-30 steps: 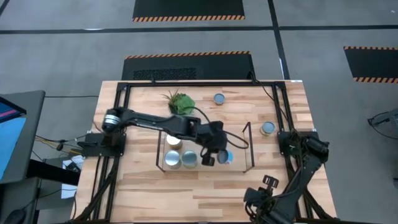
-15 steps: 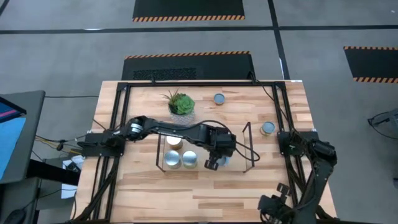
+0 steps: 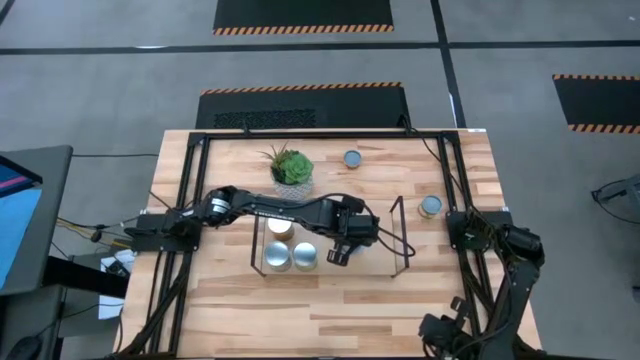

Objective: Pick and place cans onto a shelf
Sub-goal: Put the canned salmon on the shelf

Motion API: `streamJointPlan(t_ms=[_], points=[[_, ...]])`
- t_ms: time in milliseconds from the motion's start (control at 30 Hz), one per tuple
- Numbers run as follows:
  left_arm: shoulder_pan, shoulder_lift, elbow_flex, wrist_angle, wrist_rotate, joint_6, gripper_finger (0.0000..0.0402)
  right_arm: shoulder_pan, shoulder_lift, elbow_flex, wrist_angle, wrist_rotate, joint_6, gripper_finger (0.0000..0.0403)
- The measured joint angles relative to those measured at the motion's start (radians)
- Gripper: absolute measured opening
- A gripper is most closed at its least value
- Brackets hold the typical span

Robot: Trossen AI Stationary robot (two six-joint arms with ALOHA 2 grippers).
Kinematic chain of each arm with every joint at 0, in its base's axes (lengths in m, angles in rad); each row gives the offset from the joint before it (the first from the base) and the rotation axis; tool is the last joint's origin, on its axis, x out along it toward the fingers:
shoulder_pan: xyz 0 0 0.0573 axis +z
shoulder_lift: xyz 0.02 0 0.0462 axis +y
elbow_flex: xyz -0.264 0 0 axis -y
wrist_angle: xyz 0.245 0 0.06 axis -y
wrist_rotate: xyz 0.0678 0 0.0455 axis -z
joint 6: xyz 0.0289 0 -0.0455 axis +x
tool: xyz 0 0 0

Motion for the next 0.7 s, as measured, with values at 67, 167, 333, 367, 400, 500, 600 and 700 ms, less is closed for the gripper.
streamJointPlan(t_ms=[67, 167, 333, 367, 400, 500, 600, 700], points=[[0.0, 0.007, 0.001, 0.0, -0.001, 0.001, 0.0, 0.0, 0.0, 0.0, 0.0, 0.009, 0.0, 0.0061], [0.0, 0.018, 0.0, -0.004, 0.002, 0.004, 0.0, 0.0, 0.0, 0.0, 0.0, 0.017, 0.0, 0.0061], [-0.004, 0.016, 0.001, 0.011, 0.027, 0.002, 0.0, 0.0, 0.0, 0.0, 0.0, 0.016, 0.0, 0.0061], [-0.004, 0.016, 0.0, 0.02, 0.028, 0.002, 0.0, 0.002, 0.0, 0.0, 0.0, 0.017, 0.0, 0.0061], [-0.005, 0.016, 0.0, 0.032, 0.028, 0.002, 0.0, 0.002, 0.0, 0.0, 0.0, 0.017, -0.001, 0.0061], [-0.009, 0.016, 0.001, 0.047, 0.028, 0.003, 0.0002, 0.003, 0.0, 0.0, 0.0, 0.016, -0.004, 0.0061], [-0.01, 0.016, 0.001, 0.049, 0.03, 0.007, 0.0013, 0.003, 0.0, 0.0, 0.001, 0.016, -0.005, 0.0061], [-0.01, 0.016, 0.0, 0.06, 0.035, 0.023, 0.0028, 0.002, 0.0, 0.0, 0.01, 0.016, -0.005, 0.0061]])
